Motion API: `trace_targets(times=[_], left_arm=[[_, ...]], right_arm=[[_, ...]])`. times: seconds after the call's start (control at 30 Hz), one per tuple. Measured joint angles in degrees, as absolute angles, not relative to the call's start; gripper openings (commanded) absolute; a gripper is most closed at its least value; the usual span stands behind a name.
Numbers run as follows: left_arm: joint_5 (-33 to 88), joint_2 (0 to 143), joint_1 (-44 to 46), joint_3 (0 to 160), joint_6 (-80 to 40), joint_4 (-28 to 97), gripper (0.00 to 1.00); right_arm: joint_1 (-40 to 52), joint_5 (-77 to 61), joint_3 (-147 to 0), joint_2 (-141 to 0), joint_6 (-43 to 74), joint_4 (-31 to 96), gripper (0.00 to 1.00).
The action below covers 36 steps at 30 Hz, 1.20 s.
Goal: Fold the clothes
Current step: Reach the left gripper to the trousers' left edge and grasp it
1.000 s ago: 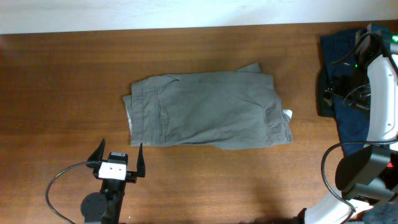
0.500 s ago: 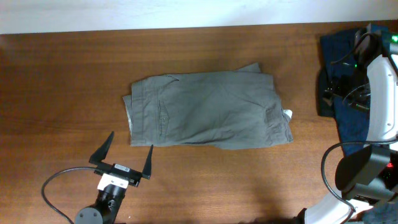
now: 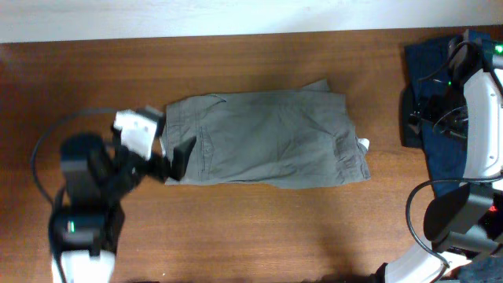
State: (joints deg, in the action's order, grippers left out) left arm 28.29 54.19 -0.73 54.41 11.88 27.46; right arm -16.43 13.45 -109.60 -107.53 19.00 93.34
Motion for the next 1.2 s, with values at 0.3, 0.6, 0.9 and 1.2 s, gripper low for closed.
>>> trace_targets(times=[0.3, 0.6, 0.9, 1.2], left_arm=[[30.3, 80.1, -0.9, 73.7, 8.5, 39.2, 0.99], [28.5, 94.5, -7.3, 74.5, 1.3, 41.8, 0.99], [33.2, 104.7, -14.0, 74.5, -0.1, 41.8, 0.99], [36.9, 113.5, -13.6, 74.5, 0.0, 42.1, 0.99]], right_arm=[[-16.4, 13.5, -109.6, -107.5, 19.0, 93.3, 0.99], [-16.4, 13.5, -109.6, -107.5, 19.0, 93.4, 0.99], [-16.4, 13.5, -109.6, -107.5, 19.0, 93.3, 0.99], [-16.4, 13.5, -109.6, -107.5, 19.0, 93.4, 0.99]])
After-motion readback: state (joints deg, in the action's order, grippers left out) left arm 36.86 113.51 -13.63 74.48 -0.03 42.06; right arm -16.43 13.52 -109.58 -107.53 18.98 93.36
